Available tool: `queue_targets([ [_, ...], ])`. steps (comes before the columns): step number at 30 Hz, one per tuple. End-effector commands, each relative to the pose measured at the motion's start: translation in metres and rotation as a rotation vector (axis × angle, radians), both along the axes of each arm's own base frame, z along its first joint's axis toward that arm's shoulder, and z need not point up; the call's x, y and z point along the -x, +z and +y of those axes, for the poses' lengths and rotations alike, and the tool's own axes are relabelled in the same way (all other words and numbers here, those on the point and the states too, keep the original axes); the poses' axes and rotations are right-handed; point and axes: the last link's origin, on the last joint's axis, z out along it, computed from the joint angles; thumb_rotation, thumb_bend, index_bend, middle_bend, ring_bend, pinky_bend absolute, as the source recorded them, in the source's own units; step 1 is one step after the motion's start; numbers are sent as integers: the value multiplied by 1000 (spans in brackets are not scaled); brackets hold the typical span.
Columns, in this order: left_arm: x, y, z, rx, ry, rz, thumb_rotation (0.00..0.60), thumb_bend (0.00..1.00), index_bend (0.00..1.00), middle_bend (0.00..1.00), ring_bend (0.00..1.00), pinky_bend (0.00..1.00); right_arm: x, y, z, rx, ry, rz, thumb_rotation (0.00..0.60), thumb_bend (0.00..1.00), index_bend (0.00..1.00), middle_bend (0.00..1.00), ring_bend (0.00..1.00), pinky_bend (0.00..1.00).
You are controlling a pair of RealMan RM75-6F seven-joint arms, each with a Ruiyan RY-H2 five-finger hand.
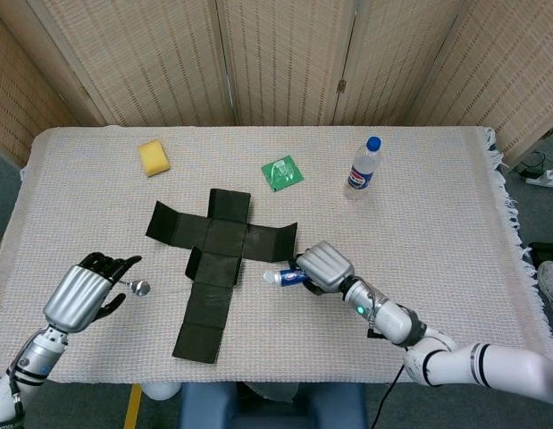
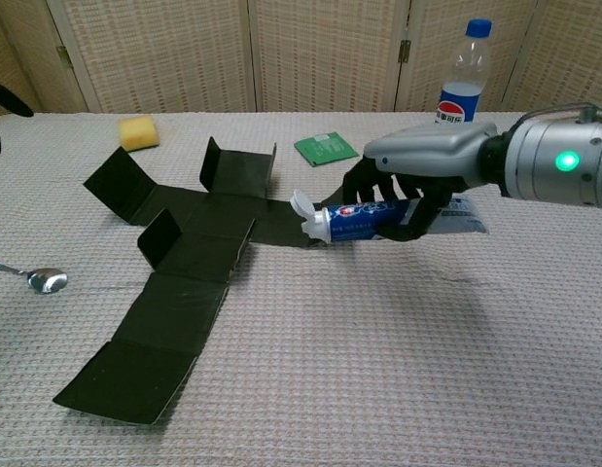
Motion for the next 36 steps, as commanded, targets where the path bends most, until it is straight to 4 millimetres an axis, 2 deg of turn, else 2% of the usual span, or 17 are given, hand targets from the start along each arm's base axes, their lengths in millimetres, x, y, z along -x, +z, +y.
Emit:
queue_targets([
  [1, -19, -11, 10, 54, -82, 56, 600, 511, 182, 588, 602, 619, -22, 7, -3, -22, 50, 30, 600, 980, 553, 535, 595, 577],
  [3, -32, -17, 12, 90, -115, 78, 600, 548, 155, 639, 697, 671, -32, 8, -3, -32, 66, 41, 600, 981, 553, 535, 595, 577],
  [8, -56, -31, 17, 159, -165, 120, 600, 674, 153, 768, 803, 748, -45, 4, -3, -52, 79, 50, 600, 983, 554, 539, 603, 577],
  [12, -69, -43, 19, 208, -174, 156, 600, 734, 147, 825, 859, 792, -50, 2, -3, -61, 84, 63, 600, 984, 555, 541, 603, 577],
  [23, -95, -67, 13, 277, -200, 212, 600, 780, 123, 849, 881, 795, -59, -9, -5, -77, 90, 83, 600, 988, 564, 547, 606, 577],
  [36, -101, -85, 12, 311, -195, 255, 600, 782, 116, 849, 878, 795, -61, -12, -4, -84, 104, 86, 600, 990, 566, 548, 605, 577],
])
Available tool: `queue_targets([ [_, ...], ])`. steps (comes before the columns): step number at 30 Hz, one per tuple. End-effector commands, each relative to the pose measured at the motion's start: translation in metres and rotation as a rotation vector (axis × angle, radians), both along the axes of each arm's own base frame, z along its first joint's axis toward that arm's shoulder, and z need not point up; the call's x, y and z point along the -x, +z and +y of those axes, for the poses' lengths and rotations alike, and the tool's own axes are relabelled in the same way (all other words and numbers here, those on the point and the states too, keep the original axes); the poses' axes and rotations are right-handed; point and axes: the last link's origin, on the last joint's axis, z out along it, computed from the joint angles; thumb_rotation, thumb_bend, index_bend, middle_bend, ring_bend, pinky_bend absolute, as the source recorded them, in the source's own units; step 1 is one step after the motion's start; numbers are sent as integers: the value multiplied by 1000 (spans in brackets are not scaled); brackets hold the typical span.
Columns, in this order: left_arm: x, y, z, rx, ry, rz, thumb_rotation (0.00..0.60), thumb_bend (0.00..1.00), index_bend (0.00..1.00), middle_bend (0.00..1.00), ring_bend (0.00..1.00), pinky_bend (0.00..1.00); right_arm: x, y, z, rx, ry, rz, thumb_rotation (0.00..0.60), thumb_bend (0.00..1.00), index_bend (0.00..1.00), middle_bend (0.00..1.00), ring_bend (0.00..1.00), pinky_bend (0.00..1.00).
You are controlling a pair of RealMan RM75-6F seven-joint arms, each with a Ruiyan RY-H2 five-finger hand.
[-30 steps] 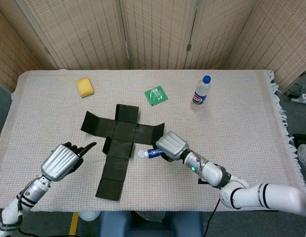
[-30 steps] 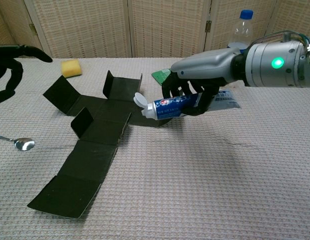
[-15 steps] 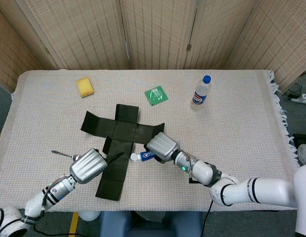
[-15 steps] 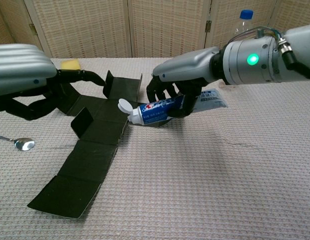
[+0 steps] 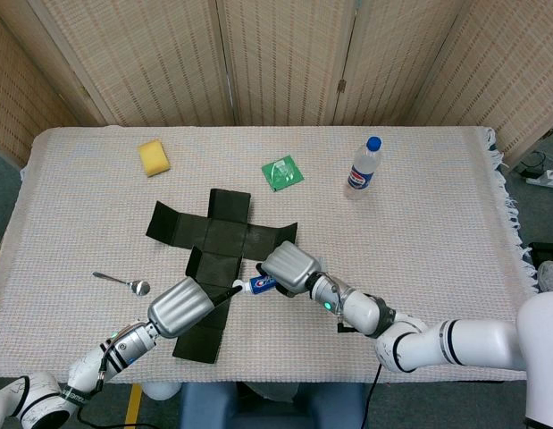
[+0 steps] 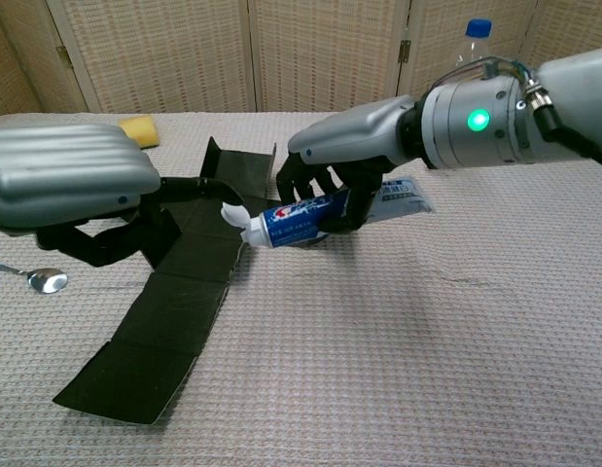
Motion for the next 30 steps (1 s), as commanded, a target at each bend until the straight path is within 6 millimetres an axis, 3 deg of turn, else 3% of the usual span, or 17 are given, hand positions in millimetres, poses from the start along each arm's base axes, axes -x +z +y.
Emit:
queue_targets([
  [1, -1, -2, 0, 2, 0, 2, 600, 782, 115, 849, 878, 795, -1, -1, 0, -2, 3, -3, 600, 990, 566, 548, 605, 577],
  [20, 21, 2, 1, -4, 126, -69, 600, 786, 104, 850, 873, 795, 9, 6, 2, 3, -59, -157, 600, 997, 573, 551, 609, 577],
  [26, 24, 7, -2, 1, 153, -140, 600, 784, 102, 847, 843, 794, 13, 3, 3, -5, -110, -251, 600, 996, 574, 551, 608, 577],
  [30, 31, 22, 1, -26, 225, -250, 600, 774, 81, 763, 748, 792, 20, 1, 3, -12, -152, -326, 600, 996, 574, 551, 608, 577],
])
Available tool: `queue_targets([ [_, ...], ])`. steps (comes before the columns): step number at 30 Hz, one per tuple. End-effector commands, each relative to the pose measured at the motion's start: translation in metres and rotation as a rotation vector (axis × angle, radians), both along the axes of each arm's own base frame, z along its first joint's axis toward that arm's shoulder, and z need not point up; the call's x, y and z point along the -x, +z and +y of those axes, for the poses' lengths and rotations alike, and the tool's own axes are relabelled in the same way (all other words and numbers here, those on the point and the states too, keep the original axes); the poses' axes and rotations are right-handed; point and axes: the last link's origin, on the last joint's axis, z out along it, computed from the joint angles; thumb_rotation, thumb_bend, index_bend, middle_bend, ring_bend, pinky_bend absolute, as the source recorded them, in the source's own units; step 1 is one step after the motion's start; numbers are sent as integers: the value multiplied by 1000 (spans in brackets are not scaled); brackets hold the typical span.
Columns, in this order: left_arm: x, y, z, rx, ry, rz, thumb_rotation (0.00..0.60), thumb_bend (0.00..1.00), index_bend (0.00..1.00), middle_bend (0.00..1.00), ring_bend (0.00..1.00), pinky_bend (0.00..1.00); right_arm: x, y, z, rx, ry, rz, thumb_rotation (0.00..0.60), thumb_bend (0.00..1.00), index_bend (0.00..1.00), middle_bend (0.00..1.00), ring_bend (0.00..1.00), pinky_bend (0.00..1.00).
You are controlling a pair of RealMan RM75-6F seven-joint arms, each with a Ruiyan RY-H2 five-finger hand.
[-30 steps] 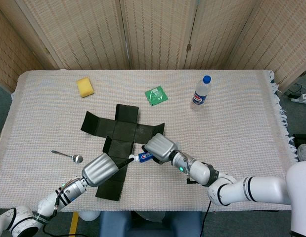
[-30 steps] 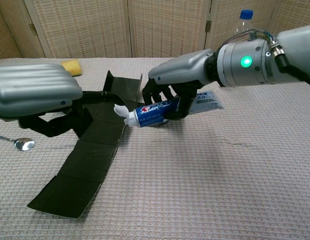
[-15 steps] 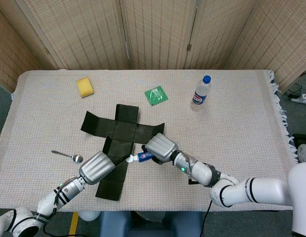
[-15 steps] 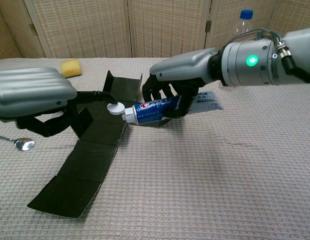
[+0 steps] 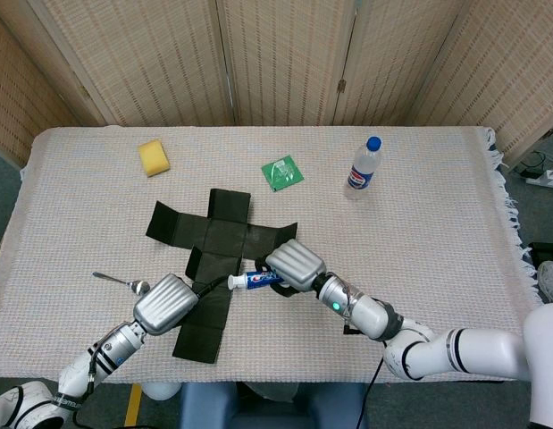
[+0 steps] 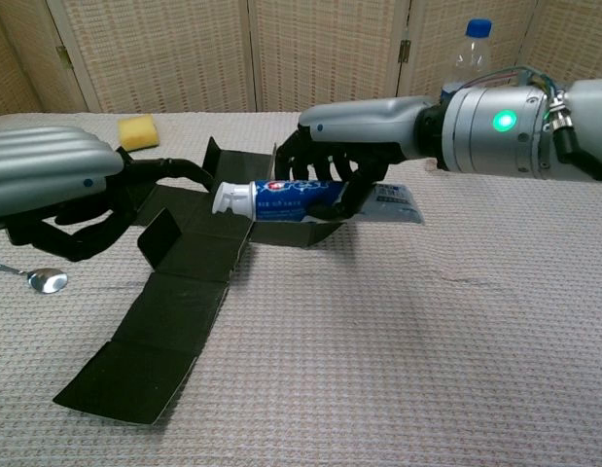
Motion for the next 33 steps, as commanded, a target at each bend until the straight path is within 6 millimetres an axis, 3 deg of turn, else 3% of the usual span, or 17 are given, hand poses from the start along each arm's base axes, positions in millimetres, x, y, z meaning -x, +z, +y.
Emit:
queue_targets([
  [1, 8, 17, 4, -30, 81, -117, 600, 756, 77, 733, 723, 784, 6, -2, 0, -1, -40, -81, 600, 996, 573, 551, 607, 577],
  [4, 13, 36, 9, -58, 154, -260, 600, 590, 69, 586, 601, 693, 10, -3, 1, -8, -67, -144, 600, 996, 573, 551, 607, 577],
  [7, 17, 55, 13, -71, 200, -424, 600, 387, 90, 451, 437, 479, 14, -8, 3, -22, -100, -219, 600, 996, 575, 551, 607, 577],
  [10, 21, 67, 15, -38, 234, -568, 600, 312, 111, 348, 301, 328, 19, -16, 5, -52, -131, -281, 600, 997, 578, 552, 609, 577],
  [12, 22, 72, 17, 7, 267, -640, 597, 280, 107, 225, 181, 207, 20, -22, 7, -75, -147, -325, 600, 996, 579, 552, 612, 577],
  [13, 22, 74, 18, 23, 276, -666, 578, 272, 103, 194, 152, 176, 20, -24, 8, -80, -147, -341, 600, 996, 580, 553, 612, 577],
  [15, 20, 77, 20, 47, 289, -708, 441, 249, 94, 134, 95, 91, 19, -30, 9, -87, -141, -374, 600, 996, 585, 554, 614, 577],
  [18, 17, 75, 23, 65, 291, -745, 226, 220, 75, 118, 73, 26, 14, -37, 13, -111, -147, -434, 600, 996, 594, 557, 619, 577],
  [21, 11, 70, 24, 109, 315, -799, 114, 192, 46, 95, 48, 0, 8, -43, 16, -128, -148, -485, 600, 996, 605, 562, 625, 577],
  [24, 3, 68, 26, 148, 332, -870, 73, 173, 33, 78, 31, 0, 0, -50, 19, -145, -154, -536, 600, 996, 608, 564, 624, 584],
  [33, -6, 48, 30, 141, 316, -855, 44, 157, 1, 60, 10, 0, -26, -64, 25, -188, -188, -659, 600, 997, 636, 592, 655, 606],
])
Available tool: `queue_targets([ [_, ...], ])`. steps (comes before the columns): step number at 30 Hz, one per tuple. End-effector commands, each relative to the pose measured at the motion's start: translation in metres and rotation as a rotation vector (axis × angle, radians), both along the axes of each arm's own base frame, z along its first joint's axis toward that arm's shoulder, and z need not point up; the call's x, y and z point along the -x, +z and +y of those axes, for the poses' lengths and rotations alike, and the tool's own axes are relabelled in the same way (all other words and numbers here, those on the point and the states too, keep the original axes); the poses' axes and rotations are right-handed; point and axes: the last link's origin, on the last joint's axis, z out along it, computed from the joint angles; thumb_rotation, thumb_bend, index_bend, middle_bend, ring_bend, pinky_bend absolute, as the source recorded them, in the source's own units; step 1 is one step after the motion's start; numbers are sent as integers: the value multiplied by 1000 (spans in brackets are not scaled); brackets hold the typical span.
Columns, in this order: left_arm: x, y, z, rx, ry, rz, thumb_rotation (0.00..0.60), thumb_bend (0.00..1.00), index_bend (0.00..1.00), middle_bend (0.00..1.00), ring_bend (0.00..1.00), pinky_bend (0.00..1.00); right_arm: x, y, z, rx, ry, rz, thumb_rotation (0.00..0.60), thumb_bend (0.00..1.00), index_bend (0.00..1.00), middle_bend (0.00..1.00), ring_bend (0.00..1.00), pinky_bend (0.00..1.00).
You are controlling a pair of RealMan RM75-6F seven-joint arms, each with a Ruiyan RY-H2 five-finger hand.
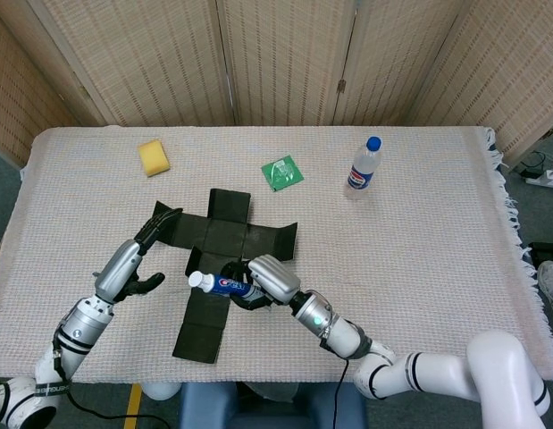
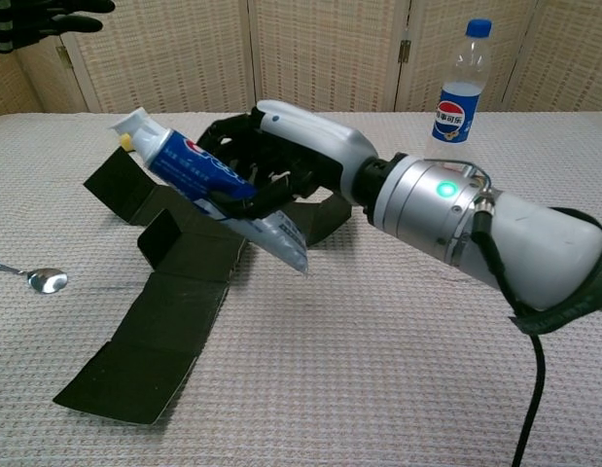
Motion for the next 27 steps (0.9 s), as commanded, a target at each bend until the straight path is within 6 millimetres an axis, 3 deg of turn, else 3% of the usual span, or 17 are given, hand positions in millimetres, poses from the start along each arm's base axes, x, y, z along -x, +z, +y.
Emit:
queue_targets([
  [1, -4, -10, 1, 1, -4, 16, 43, 157, 0, 52, 6, 0, -6, -3, 0, -10, -6, -16, 600, 996, 637, 592, 654, 606],
  [9, -14, -28, 3, -6, -22, 16, 44, 153, 0, 16, 0, 0, -23, -12, 1, -37, -19, -39, 600, 997, 649, 600, 658, 606],
  [27, -24, -59, 4, -90, -83, 118, 40, 145, 0, 16, 0, 0, -39, -24, 5, -73, -71, -98, 600, 1000, 667, 611, 666, 606],
])
